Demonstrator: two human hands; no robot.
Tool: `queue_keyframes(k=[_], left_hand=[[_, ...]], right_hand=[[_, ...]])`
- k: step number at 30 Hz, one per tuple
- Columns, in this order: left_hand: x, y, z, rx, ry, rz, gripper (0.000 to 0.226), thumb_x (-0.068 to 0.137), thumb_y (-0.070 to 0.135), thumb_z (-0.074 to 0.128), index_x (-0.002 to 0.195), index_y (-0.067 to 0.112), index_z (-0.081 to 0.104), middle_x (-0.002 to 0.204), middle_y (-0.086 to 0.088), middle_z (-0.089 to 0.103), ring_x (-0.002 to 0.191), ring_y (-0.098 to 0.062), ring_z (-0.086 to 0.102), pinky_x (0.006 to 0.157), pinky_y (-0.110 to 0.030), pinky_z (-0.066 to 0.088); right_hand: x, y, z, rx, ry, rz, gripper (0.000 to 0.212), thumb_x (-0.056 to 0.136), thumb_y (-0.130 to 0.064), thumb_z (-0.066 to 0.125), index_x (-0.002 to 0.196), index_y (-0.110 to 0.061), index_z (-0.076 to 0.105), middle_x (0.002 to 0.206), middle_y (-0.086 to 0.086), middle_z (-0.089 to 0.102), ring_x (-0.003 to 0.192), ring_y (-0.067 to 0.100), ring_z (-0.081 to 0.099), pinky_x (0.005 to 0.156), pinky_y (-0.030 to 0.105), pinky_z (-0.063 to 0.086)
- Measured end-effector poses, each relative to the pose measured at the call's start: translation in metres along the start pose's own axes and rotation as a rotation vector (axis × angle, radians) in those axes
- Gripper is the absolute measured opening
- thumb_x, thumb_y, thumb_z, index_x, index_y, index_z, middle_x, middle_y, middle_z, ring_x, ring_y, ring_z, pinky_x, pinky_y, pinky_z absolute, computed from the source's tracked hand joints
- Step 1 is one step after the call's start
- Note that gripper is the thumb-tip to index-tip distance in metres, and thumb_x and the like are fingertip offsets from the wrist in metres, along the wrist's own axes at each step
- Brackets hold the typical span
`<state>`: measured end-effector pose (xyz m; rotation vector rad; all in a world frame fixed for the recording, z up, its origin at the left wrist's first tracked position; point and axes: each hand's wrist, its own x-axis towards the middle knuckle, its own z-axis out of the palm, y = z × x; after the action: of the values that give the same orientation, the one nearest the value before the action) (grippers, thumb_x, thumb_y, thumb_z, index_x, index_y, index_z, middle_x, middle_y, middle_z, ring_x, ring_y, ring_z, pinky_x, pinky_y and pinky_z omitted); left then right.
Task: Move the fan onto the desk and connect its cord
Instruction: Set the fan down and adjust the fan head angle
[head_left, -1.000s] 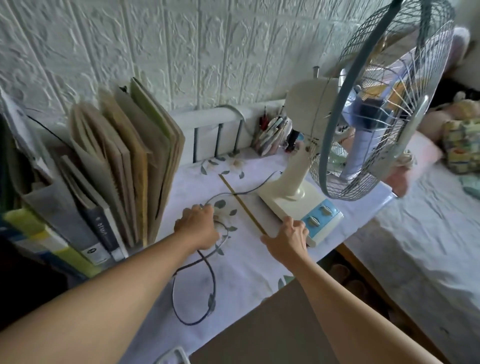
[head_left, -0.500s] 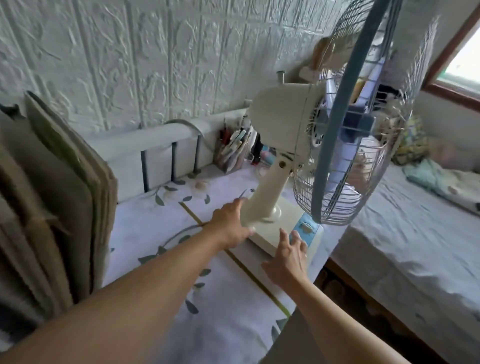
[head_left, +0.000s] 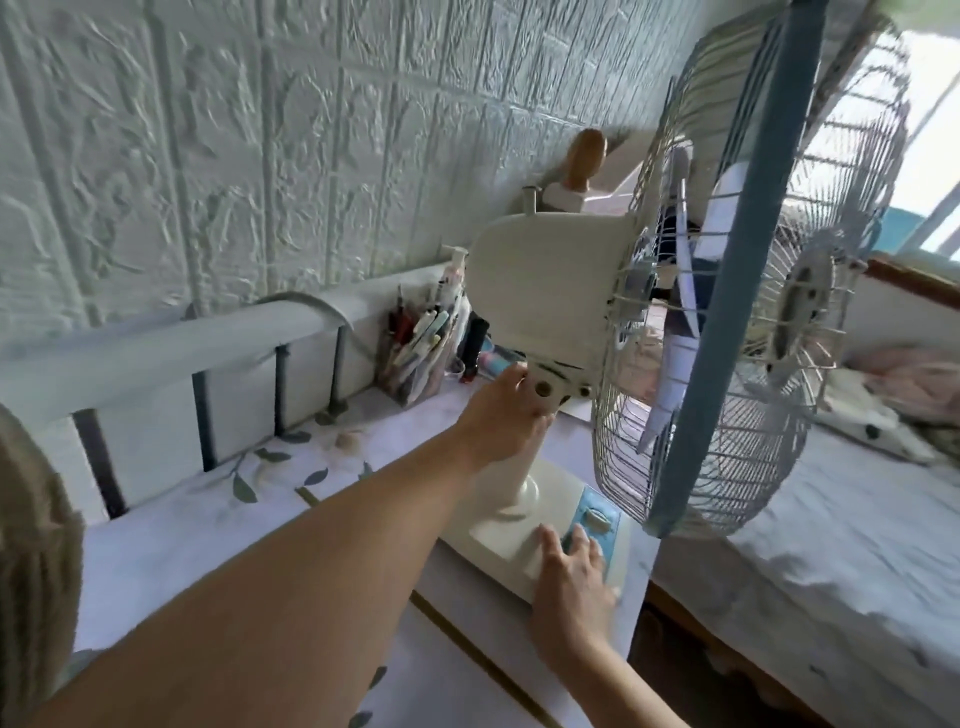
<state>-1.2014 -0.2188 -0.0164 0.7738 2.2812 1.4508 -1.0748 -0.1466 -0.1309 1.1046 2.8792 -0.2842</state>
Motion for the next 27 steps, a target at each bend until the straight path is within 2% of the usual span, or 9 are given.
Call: queue_keyframes(k=[2, 7, 10, 12, 14, 18, 23, 25, 27], left_hand=[[0.005, 0.001, 0.0, 0.013, -0.019, -0.011, 0.057, 0.093, 0.011, 0.051, 0.145, 0.003, 0.028, 0.146, -0.019, 0.04, 0.133, -0.033, 0.044, 0.108, -0.037, 0.038], [0.013, -0.01, 0.005, 0.043, -0.004, -0.004, 0.059, 0.079, 0.01, 0.069, 0.126, -0.011, 0.038, 0.117, -0.033, 0.057, 0.109, -0.047, 0.055, 0.096, -0.051, 0.044], [0.002, -0.003, 0.009, 0.085, 0.055, 0.012, 0.061, 0.08, 0.016, 0.072, 0.13, 0.0, 0.041, 0.124, -0.02, 0.059, 0.112, -0.036, 0.058, 0.096, -0.045, 0.046], [-0.005, 0.002, 0.015, 0.083, 0.093, 0.003, 0.055, 0.08, 0.022, 0.072, 0.126, 0.006, 0.045, 0.124, -0.011, 0.061, 0.113, -0.029, 0.057, 0.094, -0.037, 0.046], [-0.009, 0.005, 0.023, 0.087, 0.145, -0.037, 0.052, 0.078, 0.028, 0.073, 0.122, 0.011, 0.049, 0.122, -0.006, 0.063, 0.113, -0.026, 0.058, 0.091, -0.035, 0.045], [-0.016, 0.009, 0.036, 0.156, 0.301, -0.091, 0.041, 0.071, 0.039, 0.076, 0.105, 0.018, 0.063, 0.107, -0.001, 0.071, 0.103, -0.025, 0.063, 0.083, -0.037, 0.051], [-0.022, 0.017, 0.055, 0.209, 0.474, -0.186, 0.039, 0.069, 0.046, 0.075, 0.095, 0.019, 0.065, 0.102, -0.001, 0.072, 0.1, -0.025, 0.065, 0.077, -0.033, 0.048], [-0.024, 0.019, 0.059, 0.215, 0.544, -0.232, 0.039, 0.067, 0.048, 0.074, 0.092, 0.019, 0.066, 0.1, -0.002, 0.073, 0.098, -0.025, 0.065, 0.074, -0.031, 0.046], [-0.024, 0.019, 0.063, 0.253, 0.619, -0.257, 0.044, 0.064, 0.052, 0.073, 0.091, 0.018, 0.069, 0.097, -0.002, 0.074, 0.096, -0.025, 0.066, 0.069, -0.029, 0.045]], right_hand=[[0.004, 0.0, 0.0, -0.044, -0.007, -0.008, 0.065, 0.093, -0.002, 0.036, 0.147, -0.034, 0.02, 0.16, 0.006, 0.013, 0.147, 0.028, 0.012, 0.108, 0.058, 0.025], [0.006, 0.009, 0.0, -0.104, 0.016, -0.096, 0.073, 0.089, 0.002, 0.044, 0.147, -0.035, 0.017, 0.153, 0.001, 0.021, 0.144, 0.029, 0.019, 0.102, 0.055, 0.039], [0.008, 0.025, -0.005, -0.105, 0.029, -0.173, 0.07, 0.089, -0.001, 0.047, 0.144, -0.035, 0.021, 0.15, -0.003, 0.024, 0.143, 0.027, 0.02, 0.101, 0.049, 0.042], [0.012, 0.037, -0.01, -0.099, 0.03, -0.24, 0.069, 0.088, 0.0, 0.047, 0.143, -0.033, 0.023, 0.149, -0.005, 0.025, 0.144, 0.027, 0.02, 0.101, 0.046, 0.043], [0.017, 0.048, -0.017, -0.092, 0.023, -0.294, 0.07, 0.087, 0.0, 0.047, 0.144, -0.032, 0.023, 0.148, -0.007, 0.025, 0.144, 0.026, 0.02, 0.1, 0.044, 0.046], [0.033, 0.066, -0.023, -0.072, 0.033, -0.417, 0.067, 0.085, -0.004, 0.05, 0.143, -0.031, 0.03, 0.147, -0.01, 0.03, 0.138, 0.024, 0.028, 0.092, 0.045, 0.049], [0.06, 0.081, -0.023, -0.038, 0.072, -0.578, 0.058, 0.083, -0.009, 0.055, 0.137, -0.028, 0.043, 0.143, -0.005, 0.042, 0.13, 0.026, 0.04, 0.093, 0.047, 0.049], [0.072, 0.084, -0.021, -0.021, 0.086, -0.636, 0.054, 0.085, -0.009, 0.05, 0.136, -0.025, 0.046, 0.143, -0.004, 0.045, 0.129, 0.029, 0.043, 0.097, 0.048, 0.047], [0.083, 0.085, -0.021, -0.019, 0.056, -0.678, 0.057, 0.087, -0.008, 0.043, 0.141, -0.027, 0.041, 0.149, -0.006, 0.039, 0.137, 0.029, 0.035, 0.105, 0.048, 0.04]])
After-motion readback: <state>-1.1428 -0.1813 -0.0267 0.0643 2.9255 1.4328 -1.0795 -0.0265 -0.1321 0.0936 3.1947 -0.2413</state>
